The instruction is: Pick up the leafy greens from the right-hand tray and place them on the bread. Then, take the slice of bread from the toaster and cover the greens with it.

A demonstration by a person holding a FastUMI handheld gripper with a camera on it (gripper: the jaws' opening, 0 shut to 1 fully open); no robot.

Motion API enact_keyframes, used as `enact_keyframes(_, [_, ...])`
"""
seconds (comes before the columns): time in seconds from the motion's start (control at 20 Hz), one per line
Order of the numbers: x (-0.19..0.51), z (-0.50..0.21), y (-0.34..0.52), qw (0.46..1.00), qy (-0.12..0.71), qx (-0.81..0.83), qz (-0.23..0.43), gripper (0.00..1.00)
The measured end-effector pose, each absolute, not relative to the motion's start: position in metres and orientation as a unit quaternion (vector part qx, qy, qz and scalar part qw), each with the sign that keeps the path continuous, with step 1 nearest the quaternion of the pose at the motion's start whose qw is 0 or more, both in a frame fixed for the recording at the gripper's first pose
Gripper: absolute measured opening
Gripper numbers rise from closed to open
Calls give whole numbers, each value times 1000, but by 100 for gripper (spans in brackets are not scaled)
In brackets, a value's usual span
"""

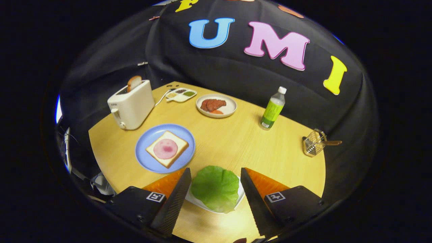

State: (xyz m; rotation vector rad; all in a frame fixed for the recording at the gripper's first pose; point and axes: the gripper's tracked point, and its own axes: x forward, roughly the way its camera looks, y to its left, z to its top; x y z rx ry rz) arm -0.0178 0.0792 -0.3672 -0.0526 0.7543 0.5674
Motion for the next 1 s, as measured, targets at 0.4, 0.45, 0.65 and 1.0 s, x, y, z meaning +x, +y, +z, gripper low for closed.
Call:
enact_keyframes(0.4, [-31, -461, 89, 828, 459, -51, 319, 90])
enact_keyframes(0.45, [-31, -467, 89, 823, 468, -52, 319, 88])
enact_keyframes(0.65, [-36, -484, 90, 806, 493, -48, 323, 76])
enact_keyframes(1.0, [-33, -484, 85, 800, 515, -37, 305, 12])
